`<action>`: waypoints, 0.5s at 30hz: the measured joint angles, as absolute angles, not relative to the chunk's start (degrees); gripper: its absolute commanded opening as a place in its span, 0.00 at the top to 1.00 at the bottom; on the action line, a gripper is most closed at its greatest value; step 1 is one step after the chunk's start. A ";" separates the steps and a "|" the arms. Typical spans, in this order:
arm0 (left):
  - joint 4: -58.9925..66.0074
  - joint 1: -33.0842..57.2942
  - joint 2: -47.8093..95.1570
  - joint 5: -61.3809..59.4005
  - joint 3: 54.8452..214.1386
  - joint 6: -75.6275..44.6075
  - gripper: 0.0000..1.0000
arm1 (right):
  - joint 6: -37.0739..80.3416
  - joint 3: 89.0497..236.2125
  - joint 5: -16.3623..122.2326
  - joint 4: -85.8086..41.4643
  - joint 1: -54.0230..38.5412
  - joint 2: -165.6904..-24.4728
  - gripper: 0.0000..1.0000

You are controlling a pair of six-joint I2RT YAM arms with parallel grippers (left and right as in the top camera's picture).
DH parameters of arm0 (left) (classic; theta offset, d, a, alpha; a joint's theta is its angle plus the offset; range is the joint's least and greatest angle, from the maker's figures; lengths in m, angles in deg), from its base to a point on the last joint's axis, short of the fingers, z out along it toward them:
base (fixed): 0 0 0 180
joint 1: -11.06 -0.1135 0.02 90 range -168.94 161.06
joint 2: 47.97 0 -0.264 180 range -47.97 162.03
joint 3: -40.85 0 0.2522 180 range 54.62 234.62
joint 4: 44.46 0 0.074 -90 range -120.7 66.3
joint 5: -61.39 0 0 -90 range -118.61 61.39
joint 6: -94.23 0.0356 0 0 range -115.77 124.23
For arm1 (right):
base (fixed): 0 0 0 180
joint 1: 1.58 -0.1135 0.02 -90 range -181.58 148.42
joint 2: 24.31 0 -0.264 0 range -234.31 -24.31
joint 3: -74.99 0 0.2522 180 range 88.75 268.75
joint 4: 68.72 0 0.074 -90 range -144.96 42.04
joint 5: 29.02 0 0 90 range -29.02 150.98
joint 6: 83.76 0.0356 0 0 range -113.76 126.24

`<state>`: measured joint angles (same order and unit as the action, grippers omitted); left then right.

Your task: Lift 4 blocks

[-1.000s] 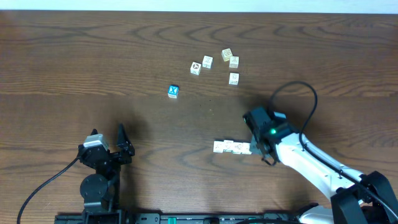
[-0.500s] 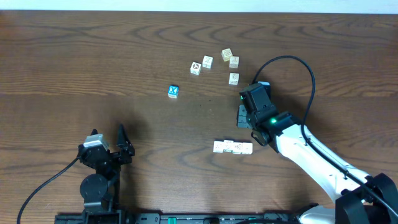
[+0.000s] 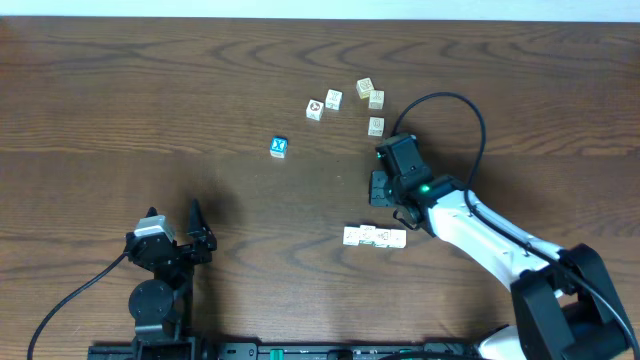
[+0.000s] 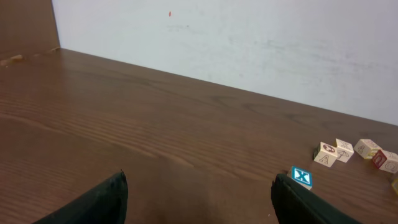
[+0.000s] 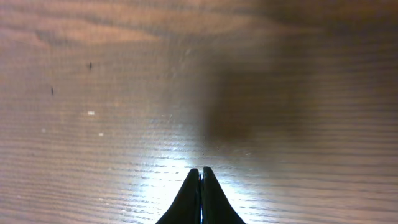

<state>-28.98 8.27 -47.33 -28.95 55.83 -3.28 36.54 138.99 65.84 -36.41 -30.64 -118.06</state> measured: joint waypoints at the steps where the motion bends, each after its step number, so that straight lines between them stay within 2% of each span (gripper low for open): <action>1: -28.98 8.27 -47.33 -28.97 55.83 -3.26 0.26 | 36.54 138.99 65.73 -36.43 -31.07 -118.48 0.99; 15: -28.98 8.27 -47.33 -28.97 55.83 -3.28 0.26 | 36.56 138.99 64.71 -36.11 -35.75 -121.32 0.99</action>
<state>-28.98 8.27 -47.33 -28.97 55.83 -3.28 36.56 138.99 64.71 -36.11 -35.75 -121.32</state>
